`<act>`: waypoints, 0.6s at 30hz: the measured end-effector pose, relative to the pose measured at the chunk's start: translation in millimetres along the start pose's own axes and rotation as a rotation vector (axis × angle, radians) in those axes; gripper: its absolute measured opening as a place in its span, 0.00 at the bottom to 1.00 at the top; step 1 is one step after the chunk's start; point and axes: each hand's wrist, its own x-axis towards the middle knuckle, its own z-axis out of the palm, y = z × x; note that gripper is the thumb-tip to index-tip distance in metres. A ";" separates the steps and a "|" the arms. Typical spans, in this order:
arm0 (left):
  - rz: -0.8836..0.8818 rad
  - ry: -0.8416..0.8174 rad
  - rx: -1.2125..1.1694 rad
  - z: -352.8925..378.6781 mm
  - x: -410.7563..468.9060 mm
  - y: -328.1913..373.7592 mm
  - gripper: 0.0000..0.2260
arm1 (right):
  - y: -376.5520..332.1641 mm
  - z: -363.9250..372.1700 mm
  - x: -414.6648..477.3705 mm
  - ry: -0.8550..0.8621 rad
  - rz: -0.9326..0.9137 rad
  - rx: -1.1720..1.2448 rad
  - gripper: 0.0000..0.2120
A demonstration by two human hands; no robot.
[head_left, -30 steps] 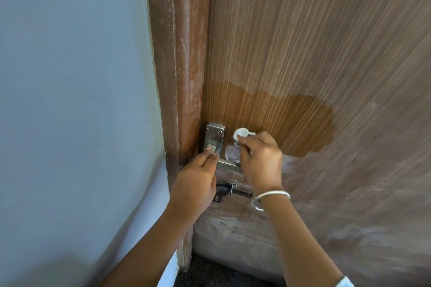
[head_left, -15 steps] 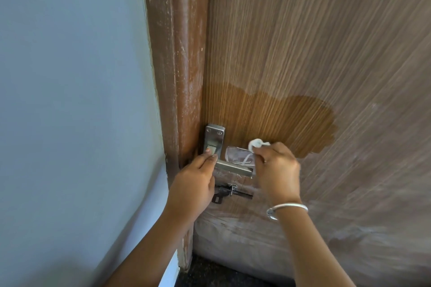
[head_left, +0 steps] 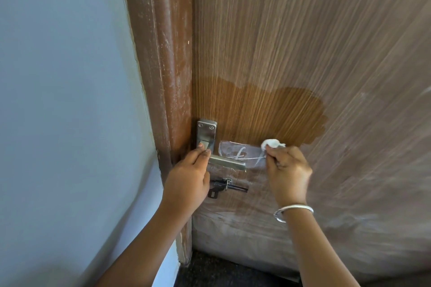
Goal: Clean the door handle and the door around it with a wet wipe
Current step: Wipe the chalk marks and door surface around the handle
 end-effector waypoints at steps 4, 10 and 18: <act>0.006 -0.013 0.007 0.9 -1.2 -3.1 0.19 | -26.2 21.4 7.1 -0.191 -0.222 -0.036 0.01; 0.013 -0.016 -0.016 1.5 -2.3 -6.7 0.19 | -37.1 29.7 22.9 -0.400 -0.500 -0.083 0.08; 0.023 0.009 -0.042 0.6 -2.2 -6.0 0.17 | -58.4 32.3 3.1 -0.680 -0.340 -0.152 0.17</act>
